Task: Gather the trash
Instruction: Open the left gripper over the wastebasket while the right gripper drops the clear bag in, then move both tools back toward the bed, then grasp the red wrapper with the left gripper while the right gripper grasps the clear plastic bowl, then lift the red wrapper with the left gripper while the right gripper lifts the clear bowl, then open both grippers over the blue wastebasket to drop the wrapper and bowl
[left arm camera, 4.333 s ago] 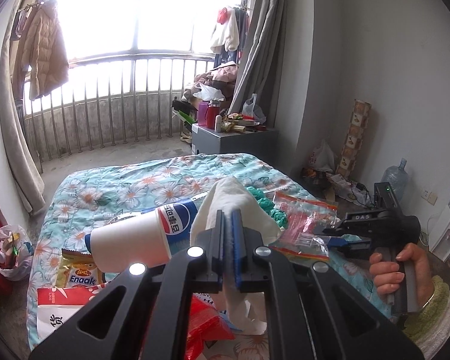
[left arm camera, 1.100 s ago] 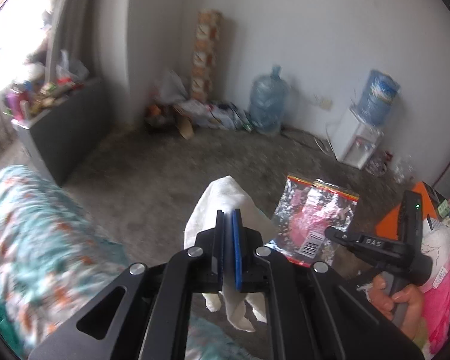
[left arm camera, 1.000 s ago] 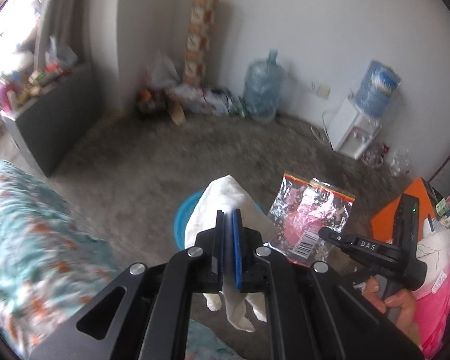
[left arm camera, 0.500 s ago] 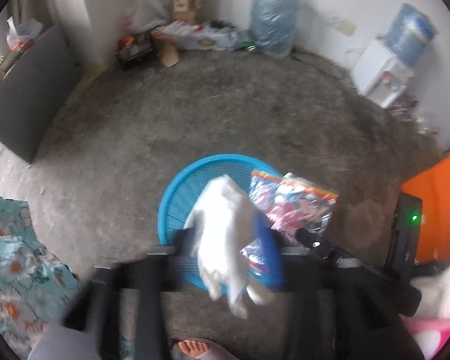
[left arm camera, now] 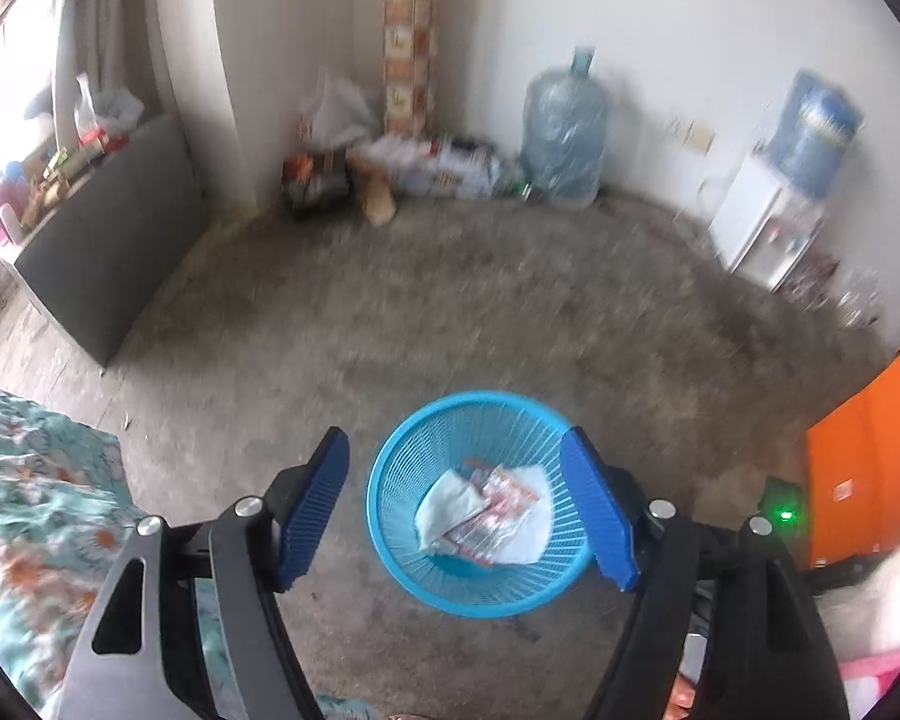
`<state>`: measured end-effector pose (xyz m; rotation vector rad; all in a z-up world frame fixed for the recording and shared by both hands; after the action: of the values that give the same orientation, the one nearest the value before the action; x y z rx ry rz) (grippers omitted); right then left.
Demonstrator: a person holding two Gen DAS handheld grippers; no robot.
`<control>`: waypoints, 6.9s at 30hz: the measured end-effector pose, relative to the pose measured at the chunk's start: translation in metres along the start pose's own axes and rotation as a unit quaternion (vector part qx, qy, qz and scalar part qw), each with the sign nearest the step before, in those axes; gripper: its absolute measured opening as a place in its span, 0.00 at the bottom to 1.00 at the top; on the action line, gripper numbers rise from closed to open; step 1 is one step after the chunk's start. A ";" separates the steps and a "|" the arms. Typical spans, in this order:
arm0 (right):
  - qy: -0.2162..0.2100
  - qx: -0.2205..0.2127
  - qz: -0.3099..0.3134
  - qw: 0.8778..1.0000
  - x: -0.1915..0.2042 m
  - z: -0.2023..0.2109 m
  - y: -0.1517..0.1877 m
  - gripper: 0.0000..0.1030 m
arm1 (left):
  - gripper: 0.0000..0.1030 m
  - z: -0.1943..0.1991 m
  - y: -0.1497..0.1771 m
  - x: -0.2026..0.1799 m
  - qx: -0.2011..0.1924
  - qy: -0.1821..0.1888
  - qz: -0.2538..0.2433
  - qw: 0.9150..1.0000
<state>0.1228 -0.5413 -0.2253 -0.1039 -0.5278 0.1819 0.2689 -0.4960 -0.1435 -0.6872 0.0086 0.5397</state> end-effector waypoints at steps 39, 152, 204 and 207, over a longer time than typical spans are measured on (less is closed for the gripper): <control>-0.198 0.096 0.457 0.862 0.229 0.194 0.278 0.73 | 0.92 0.467 0.274 0.109 -0.227 -0.195 0.178 0.938; -0.344 0.264 0.241 0.868 0.284 0.181 0.320 0.04 | 0.12 0.385 0.363 0.079 -0.214 -0.117 0.240 0.940; -0.139 0.022 0.037 0.989 0.061 0.110 0.022 0.04 | 0.12 0.148 0.111 0.040 -0.050 0.045 0.130 0.989; -0.096 0.031 0.018 0.995 0.041 0.075 0.010 0.04 | 0.12 0.096 0.090 0.033 -0.008 0.059 0.132 0.990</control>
<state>0.1182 -0.5196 -0.1416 -0.0348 -0.7110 0.2458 0.2388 -0.3642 -0.1287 -0.7371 0.2080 0.7529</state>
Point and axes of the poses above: each gripper's, at about its wrist camera, not at the fingertips, and z roughly against the way its jaws point, x to its left, y to its underside, the point moved 9 cm from there along -z, roughly the way its jaws point, and after that the axes turned 9 degrees about y, right-handed, at the moved point
